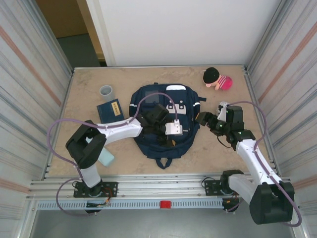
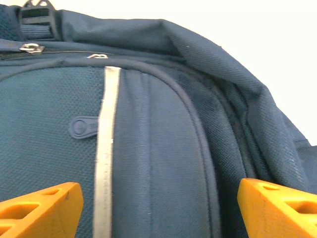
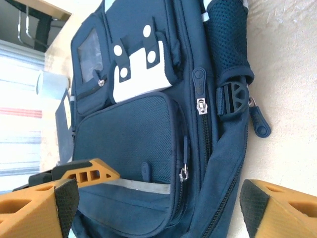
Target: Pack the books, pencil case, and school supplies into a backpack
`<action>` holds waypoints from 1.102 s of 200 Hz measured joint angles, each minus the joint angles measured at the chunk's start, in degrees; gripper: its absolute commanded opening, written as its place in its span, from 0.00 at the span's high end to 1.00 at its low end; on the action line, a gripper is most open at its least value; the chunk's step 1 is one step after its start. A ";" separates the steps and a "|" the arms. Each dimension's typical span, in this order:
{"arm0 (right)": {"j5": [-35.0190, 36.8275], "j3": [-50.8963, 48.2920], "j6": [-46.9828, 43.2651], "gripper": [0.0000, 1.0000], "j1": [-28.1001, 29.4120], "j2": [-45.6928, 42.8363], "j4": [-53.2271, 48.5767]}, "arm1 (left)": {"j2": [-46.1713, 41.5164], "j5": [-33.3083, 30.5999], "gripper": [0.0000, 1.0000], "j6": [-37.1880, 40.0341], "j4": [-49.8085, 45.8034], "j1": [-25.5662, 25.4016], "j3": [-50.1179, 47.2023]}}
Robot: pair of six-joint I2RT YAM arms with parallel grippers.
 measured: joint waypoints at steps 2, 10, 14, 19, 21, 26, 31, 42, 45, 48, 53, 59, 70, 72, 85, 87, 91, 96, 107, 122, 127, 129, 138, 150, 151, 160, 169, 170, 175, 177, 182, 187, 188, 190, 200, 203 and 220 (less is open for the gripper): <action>-0.02 -0.02 0.00 0.14 0.00 0.00 0.02 | 0.00 0.09 0.18 -0.02 0.17 -0.07 -0.20; -0.02 -0.24 0.02 0.14 -0.02 0.00 0.09 | 0.00 0.13 0.17 -0.17 0.59 -0.13 -0.70; -0.02 -0.35 0.02 0.14 0.00 0.00 0.15 | 0.00 0.15 0.17 -0.22 0.81 -0.15 -0.87; -0.02 -0.44 0.02 0.14 0.00 0.00 0.17 | 0.00 0.11 0.18 -0.31 1.05 -0.20 -1.07; -0.02 -0.46 0.02 0.14 0.00 0.00 0.17 | 0.00 0.11 0.18 -0.44 1.18 -0.20 -1.11; -0.02 -0.50 0.02 0.14 0.00 0.00 0.17 | 0.00 0.04 0.19 -0.55 1.40 -0.24 -1.22; -0.02 -0.50 0.02 0.14 0.00 0.00 0.20 | 0.00 -0.26 0.20 -0.74 1.49 -0.24 -1.25; -0.02 -0.50 0.02 0.14 0.00 0.00 0.37 | 0.02 -1.66 0.25 -1.27 1.86 -0.42 -1.25; -0.02 -0.50 0.02 0.14 0.00 0.00 0.42 | 0.04 -2.36 0.27 -1.53 2.03 -0.50 -1.25; -0.02 -0.50 0.02 0.14 -0.02 0.00 0.46 | 0.07 -2.91 0.29 -1.53 2.25 -0.59 -1.25; -0.04 -0.55 0.00 0.14 0.00 0.00 0.59 | 0.26 -4.33 0.35 -1.84 2.71 -0.68 -1.25; -0.04 -0.61 0.02 0.14 -0.02 -0.04 0.66 | 0.55 -5.73 0.46 -2.34 3.32 -0.87 -1.25; -0.04 -0.79 -0.02 0.14 -0.02 -0.15 0.81 | 1.25 -7.72 0.67 -2.60 4.04 -1.18 -1.25; -0.04 -0.85 -0.02 0.14 -0.02 -0.20 0.81 | 1.33 -7.96 0.74 -2.86 4.07 -1.25 -1.25; -0.09 -1.20 -0.22 0.14 -0.02 -0.50 0.85 | 1.53 -9.01 1.00 -2.99 4.42 -1.97 -1.33; -0.07 -1.25 -0.26 0.14 -0.04 -0.55 0.85 | 1.49 -9.03 1.00 -2.99 4.48 -2.03 -1.36; -0.17 -1.36 -0.46 0.14 -0.11 -0.74 0.85 | 1.18 -8.72 1.00 -2.99 4.50 -2.08 -1.36; -0.37 -1.57 -0.76 0.13 -0.13 -1.05 1.03 | 0.79 -8.55 1.00 -2.97 4.52 -2.08 -1.42; -1.07 -2.36 -1.46 0.12 -0.31 -2.05 2.12 | -0.68 -7.82 1.00 -2.64 4.63 -1.88 -1.84; -1.92 -4.07 -3.06 0.12 -0.63 -4.31 4.17 | -3.74 -4.92 1.00 -2.62 3.43 -0.55 -2.01; -2.36 -4.74 -4.00 0.12 -0.85 -5.18 5.01 | -4.98 -3.23 1.00 -2.71 2.64 0.35 -1.95; -2.62 -5.07 -4.26 0.12 -0.90 -5.57 5.38 | -5.38 -2.80 1.00 -2.73 2.45 0.59 -1.92; -3.32 -6.27 -6.16 0.12 -1.14 -7.23 6.71 | -7.65 0.46 1.00 -2.73 0.68 2.51 -1.51; -4.09 -7.78 -9.05 0.13 -1.27 -9.18 8.66 | -10.12 4.59 1.00 -2.69 -1.42 5.16 -0.55; -4.13 -7.89 -9.25 0.13 -1.27 -9.31 8.79 | -10.45 5.11 1.00 -2.69 -1.66 5.49 -0.42; -4.55 -9.05 -11.69 0.14 -1.27 -10.64 10.32 | -12.02 8.13 1.00 -2.64 -2.84 7.61 0.37; -4.76 -10.14 -13.84 0.14 -1.27 -11.67 11.58 | -13.25 10.91 1.00 -2.60 -3.87 9.60 1.11; -4.74 -10.23 -14.12 0.15 -1.27 -11.74 11.65 | -13.35 11.17 1.00 -2.60 -3.91 9.75 1.18; -4.72 -10.78 -15.30 0.15 -1.27 -12.09 12.37 | -14.05 12.98 1.00 -2.58 -4.70 11.13 1.68; -4.74 -10.95 -15.65 0.16 -1.27 -12.15 12.63 | -14.27 13.53 1.00 -2.56 -4.87 11.50 1.81; -4.70 -11.50 -16.81 0.17 -1.31 -12.33 13.38 | -14.78 15.13 1.00 -2.56 -5.44 12.66 2.14; -4.70 -12.07 -17.99 0.18 -1.38 -12.37 14.27 | -15.21 16.50 1.00 -2.56 -5.86 13.68 2.38; -4.70 -12.17 -18.03 0.18 -1.38 -12.37 14.40 | -15.28 16.74 1.00 -2.56 -5.92 13.84 2.43; -4.68 -12.35 -18.21 0.19 -1.38 -12.37 14.62 | -15.45 17.35 1.00 -2.56 -6.10 14.29 2.51; -4.68 -13.46 -19.91 0.20 -1.60 -12.02 16.39 | -16.09 20.24 1.00 -2.51 -6.97 16.33 2.86; -4.68 -13.73 -20.26 0.20 -1.64 -11.87 16.83 | -16.20 21.05 1.00 -2.51 -7.23 16.87 2.95; -4.68 -14.27 -22.12 0.24 -1.73 -8.96 19.54 | -16.46 25.31 1.00 -2.10 -9.03 19.78 3.67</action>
